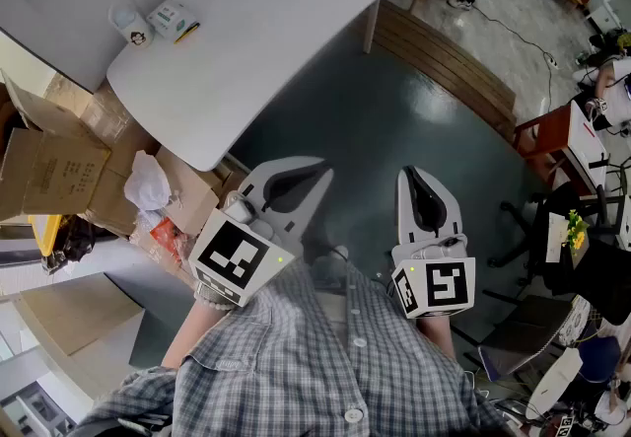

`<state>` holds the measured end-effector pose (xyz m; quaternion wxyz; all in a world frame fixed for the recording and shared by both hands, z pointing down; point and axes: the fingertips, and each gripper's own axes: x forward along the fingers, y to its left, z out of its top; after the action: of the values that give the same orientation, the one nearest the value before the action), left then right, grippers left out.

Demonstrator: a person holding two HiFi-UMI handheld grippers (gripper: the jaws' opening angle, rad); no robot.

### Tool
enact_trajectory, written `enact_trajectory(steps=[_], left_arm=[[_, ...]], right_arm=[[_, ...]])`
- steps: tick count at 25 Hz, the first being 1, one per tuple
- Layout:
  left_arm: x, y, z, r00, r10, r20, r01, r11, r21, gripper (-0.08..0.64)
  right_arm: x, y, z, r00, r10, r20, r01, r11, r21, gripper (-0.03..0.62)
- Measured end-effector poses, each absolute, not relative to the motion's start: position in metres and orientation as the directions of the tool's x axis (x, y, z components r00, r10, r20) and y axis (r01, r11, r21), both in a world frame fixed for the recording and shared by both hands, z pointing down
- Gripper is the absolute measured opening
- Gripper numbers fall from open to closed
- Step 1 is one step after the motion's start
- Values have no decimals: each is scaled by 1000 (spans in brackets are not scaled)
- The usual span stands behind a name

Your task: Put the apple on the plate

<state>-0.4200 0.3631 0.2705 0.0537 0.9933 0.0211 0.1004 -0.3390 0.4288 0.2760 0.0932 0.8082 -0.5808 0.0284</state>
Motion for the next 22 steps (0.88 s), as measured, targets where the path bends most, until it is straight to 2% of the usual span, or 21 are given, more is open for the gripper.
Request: enact_trajectory(steps=[9,13,22], left_arm=[[-421,357,271,980,71,188,50,-992,114,9],[-421,351,270,980,70,186,50,-993,110,9],[-432,317,269,983,63,170,46,-994,102,9]], right_arm=[[-341,425,277,342,-925,164,-937,-323,132,29],[-342,426,272,354,-925,138,-935,-345,89,29],[-341,432,270,442,-886,143,-897,-430,107,29]])
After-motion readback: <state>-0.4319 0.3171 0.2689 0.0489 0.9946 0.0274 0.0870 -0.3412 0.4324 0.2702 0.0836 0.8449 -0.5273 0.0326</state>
